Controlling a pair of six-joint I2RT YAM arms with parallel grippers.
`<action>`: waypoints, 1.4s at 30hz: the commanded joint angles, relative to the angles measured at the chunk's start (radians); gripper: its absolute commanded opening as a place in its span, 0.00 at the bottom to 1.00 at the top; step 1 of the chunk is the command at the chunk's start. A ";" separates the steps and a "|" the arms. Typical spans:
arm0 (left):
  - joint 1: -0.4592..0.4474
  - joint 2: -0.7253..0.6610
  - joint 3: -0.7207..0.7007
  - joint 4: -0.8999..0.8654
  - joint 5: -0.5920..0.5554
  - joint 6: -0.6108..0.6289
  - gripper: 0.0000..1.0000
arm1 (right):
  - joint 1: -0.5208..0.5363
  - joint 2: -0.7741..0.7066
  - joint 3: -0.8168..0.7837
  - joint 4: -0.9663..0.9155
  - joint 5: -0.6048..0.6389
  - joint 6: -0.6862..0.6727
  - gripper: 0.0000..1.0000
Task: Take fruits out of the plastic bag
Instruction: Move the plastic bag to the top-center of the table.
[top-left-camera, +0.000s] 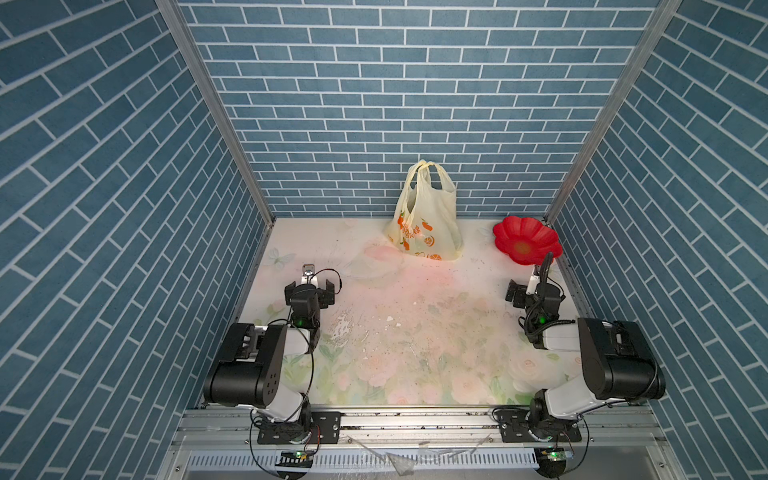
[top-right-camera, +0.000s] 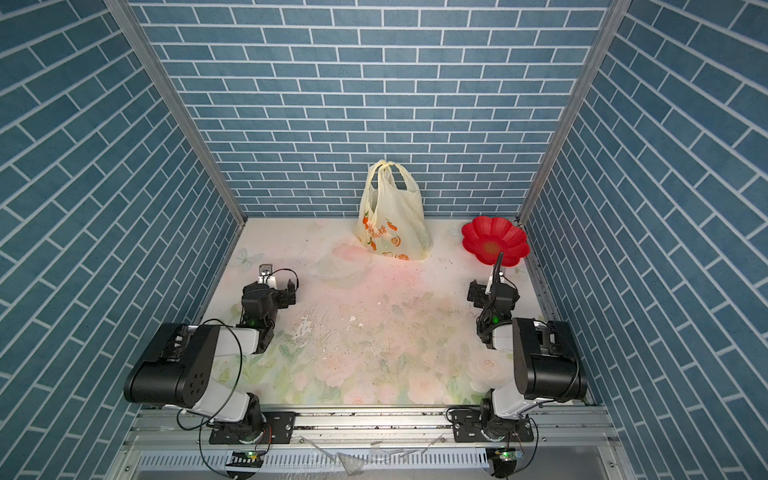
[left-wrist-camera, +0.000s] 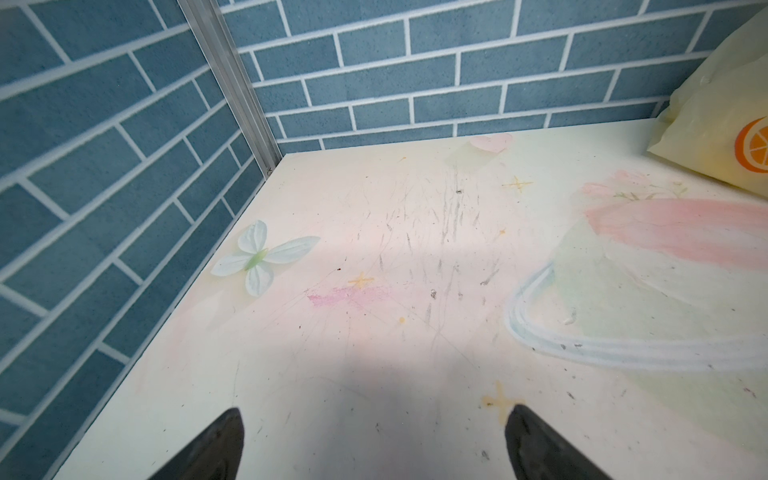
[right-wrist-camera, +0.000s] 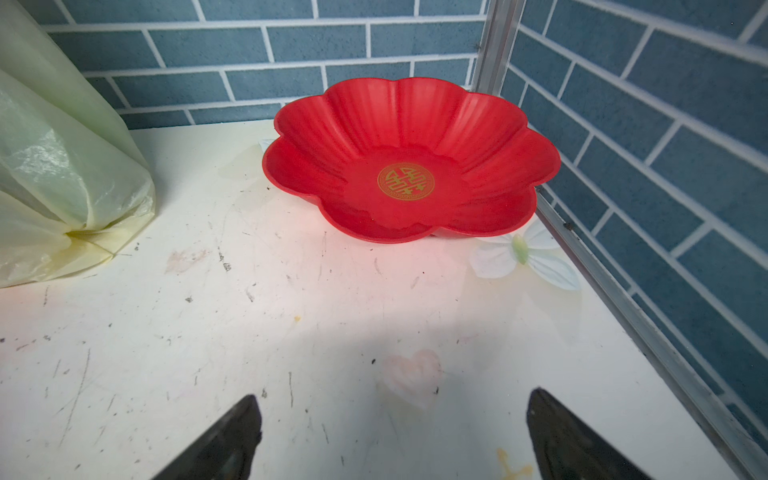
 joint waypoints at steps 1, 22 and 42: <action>0.009 0.005 0.013 -0.005 0.006 -0.001 0.99 | -0.005 0.002 0.005 0.015 -0.008 -0.012 0.99; -0.121 -0.475 0.240 -0.701 -0.195 -0.311 0.99 | 0.026 -0.561 0.040 -0.455 -0.145 0.078 0.99; -0.308 -0.101 0.917 -0.971 0.329 -0.269 0.99 | 0.023 -0.816 0.259 -1.118 -0.251 0.445 0.98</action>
